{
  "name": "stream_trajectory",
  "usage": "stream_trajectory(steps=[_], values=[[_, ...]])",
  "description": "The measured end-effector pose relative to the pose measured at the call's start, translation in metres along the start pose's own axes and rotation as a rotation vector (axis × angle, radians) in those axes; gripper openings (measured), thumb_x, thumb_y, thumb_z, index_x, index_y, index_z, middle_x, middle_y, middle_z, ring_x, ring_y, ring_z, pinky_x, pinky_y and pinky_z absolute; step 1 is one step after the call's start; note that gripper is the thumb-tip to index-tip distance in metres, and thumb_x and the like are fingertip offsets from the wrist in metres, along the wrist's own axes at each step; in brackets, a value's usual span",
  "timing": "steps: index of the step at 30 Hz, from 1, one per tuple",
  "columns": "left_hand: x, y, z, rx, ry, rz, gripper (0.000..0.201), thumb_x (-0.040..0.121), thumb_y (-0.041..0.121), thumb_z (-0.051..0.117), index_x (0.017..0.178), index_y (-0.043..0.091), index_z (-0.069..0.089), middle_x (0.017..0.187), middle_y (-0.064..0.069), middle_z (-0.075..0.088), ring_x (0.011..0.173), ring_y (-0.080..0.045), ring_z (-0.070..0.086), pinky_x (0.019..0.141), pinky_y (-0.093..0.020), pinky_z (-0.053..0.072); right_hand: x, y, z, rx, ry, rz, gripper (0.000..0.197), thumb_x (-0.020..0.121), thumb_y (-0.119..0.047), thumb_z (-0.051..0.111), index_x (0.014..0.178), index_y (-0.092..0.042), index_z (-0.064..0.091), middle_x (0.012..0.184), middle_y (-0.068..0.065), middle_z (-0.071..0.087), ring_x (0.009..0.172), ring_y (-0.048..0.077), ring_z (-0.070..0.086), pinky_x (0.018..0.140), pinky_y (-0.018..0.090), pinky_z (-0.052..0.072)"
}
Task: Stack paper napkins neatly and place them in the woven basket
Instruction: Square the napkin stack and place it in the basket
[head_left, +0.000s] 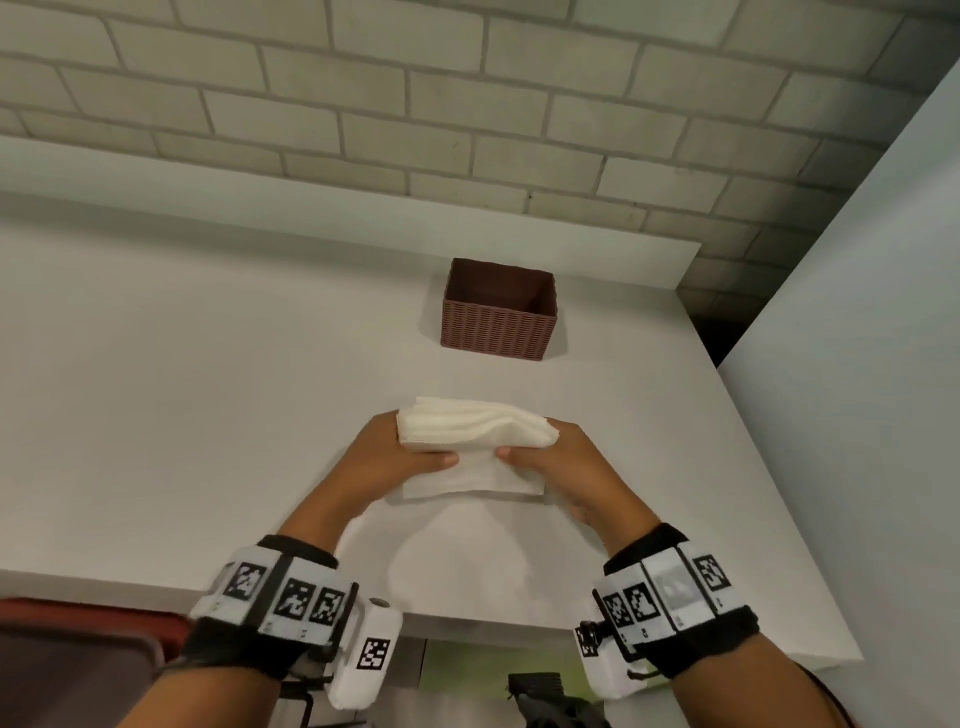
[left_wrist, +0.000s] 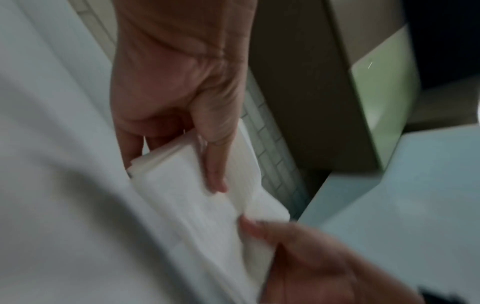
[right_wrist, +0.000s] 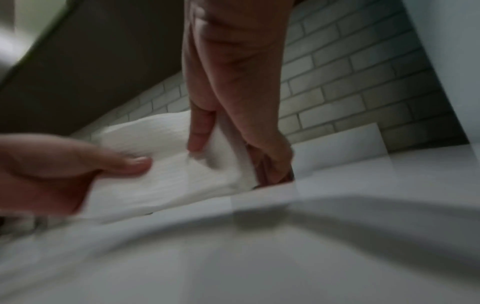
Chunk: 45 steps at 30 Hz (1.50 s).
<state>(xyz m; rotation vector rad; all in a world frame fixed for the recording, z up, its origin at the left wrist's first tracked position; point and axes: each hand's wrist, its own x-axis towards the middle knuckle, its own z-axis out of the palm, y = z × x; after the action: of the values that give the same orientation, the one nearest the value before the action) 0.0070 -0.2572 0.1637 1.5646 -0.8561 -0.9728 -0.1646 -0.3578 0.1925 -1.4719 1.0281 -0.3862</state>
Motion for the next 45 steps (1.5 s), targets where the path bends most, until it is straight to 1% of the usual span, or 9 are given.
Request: stream_trajectory(steps=[5, 10, 15, 21, 27, 33, 36, 42, 45], values=[[0.005, 0.036, -0.017, -0.712, -0.183, -0.101, 0.07, 0.03, 0.031, 0.094, 0.093, 0.008, 0.073, 0.094, -0.009, 0.076, 0.085, -0.022, 0.073, 0.073, -0.036, 0.06, -0.007, -0.038, -0.008, 0.383, -0.176, 0.055, 0.026, 0.091, -0.008, 0.058, 0.117, -0.012, 0.058, 0.116, 0.008, 0.067, 0.109, 0.026, 0.063, 0.096, 0.039, 0.051], [0.012, 0.041, 0.009, -1.285, -0.103, 0.015, 0.043, 0.067, 0.026, 0.071, 0.104, 0.005, 0.07, 0.109, -0.016, 0.07, 0.1, -0.032, 0.068, 0.092, -0.053, 0.047, -0.002, -0.05, 0.02, 0.638, -0.087, 0.061, 0.035, 0.091, -0.007, 0.057, 0.126, -0.013, 0.053, 0.121, 0.012, 0.065, 0.102, 0.027, 0.064, 0.082, 0.04, 0.055], [0.033, 0.049, 0.025, -1.03, 0.155, -0.142, 0.018, 0.088, 0.002, 0.047, 0.103, 0.004, 0.057, 0.081, -0.012, 0.072, 0.085, -0.027, 0.065, 0.062, -0.039, 0.058, 0.011, -0.034, 0.029, 0.513, -0.002, 0.115, 0.042, 0.088, -0.005, 0.061, 0.128, -0.013, 0.051, 0.121, 0.013, 0.063, 0.101, 0.031, 0.065, 0.077, 0.048, 0.059], [0.06, 0.052, 0.028, -0.978, 0.199, -0.191, 0.031, 0.09, 0.0, 0.046, 0.12, 0.001, 0.049, 0.103, -0.017, 0.062, 0.09, -0.028, 0.06, 0.079, -0.04, 0.051, 0.033, -0.039, 0.002, 0.684, -0.07, 0.237, 0.037, 0.086, 0.005, 0.059, 0.122, -0.003, 0.052, 0.1, 0.012, 0.065, 0.084, 0.024, 0.064, 0.051, 0.029, 0.06], [0.104, 0.059, 0.022, -0.497, 0.26, -0.192, 0.074, 0.086, -0.004, 0.057, 0.145, 0.024, 0.022, 0.131, -0.014, 0.044, 0.107, -0.03, 0.055, 0.079, -0.04, 0.052, 0.077, -0.056, -0.023, 0.45, 0.084, 0.181, 0.039, 0.091, 0.0, 0.054, 0.129, -0.001, 0.046, 0.112, 0.016, 0.06, 0.085, 0.025, 0.062, 0.055, 0.031, 0.06], [0.158, 0.083, 0.015, 0.1, 0.286, 0.055, 0.026, 0.087, 0.01, 0.061, 0.113, 0.012, 0.059, 0.129, -0.009, 0.051, 0.103, -0.022, 0.054, 0.085, -0.036, 0.053, 0.131, -0.081, -0.041, 0.151, 0.259, -0.11, 0.064, 0.092, -0.002, 0.052, 0.146, -0.029, 0.028, 0.121, -0.003, 0.04, 0.106, 0.027, 0.056, 0.062, 0.03, 0.058], [0.186, 0.092, 0.014, 0.347, 0.3, 0.151, 0.022, 0.089, 0.015, 0.058, 0.109, 0.013, 0.065, 0.13, -0.005, 0.056, 0.113, -0.022, 0.055, 0.095, -0.033, 0.046, 0.161, -0.089, -0.046, 0.022, 0.275, -0.18, 0.046, 0.094, -0.005, 0.048, 0.137, -0.022, 0.048, 0.134, 0.005, 0.046, 0.104, 0.023, 0.057, 0.056, 0.022, 0.058], [0.228, 0.087, 0.017, 0.777, 0.134, 0.048, 0.033, 0.093, 0.017, 0.046, 0.124, 0.022, 0.058, 0.141, -0.005, 0.046, 0.129, -0.028, 0.039, 0.101, -0.029, 0.033, 0.202, -0.092, -0.05, -0.141, 0.316, -0.132, 0.031, 0.093, -0.003, 0.047, 0.12, -0.007, 0.063, 0.134, 0.013, 0.054, 0.111, 0.028, 0.059, 0.091, 0.039, 0.055], [0.229, 0.083, 0.02, 0.923, 0.113, -0.054, 0.036, 0.096, 0.025, 0.041, 0.129, 0.031, 0.052, 0.138, -0.005, 0.046, 0.131, -0.03, 0.027, 0.099, -0.035, 0.03, 0.208, -0.092, -0.048, -0.303, 0.324, -0.136, 0.031, 0.092, -0.004, 0.048, 0.119, -0.006, 0.063, 0.135, 0.01, 0.055, 0.124, 0.027, 0.052, 0.106, 0.031, 0.041]])
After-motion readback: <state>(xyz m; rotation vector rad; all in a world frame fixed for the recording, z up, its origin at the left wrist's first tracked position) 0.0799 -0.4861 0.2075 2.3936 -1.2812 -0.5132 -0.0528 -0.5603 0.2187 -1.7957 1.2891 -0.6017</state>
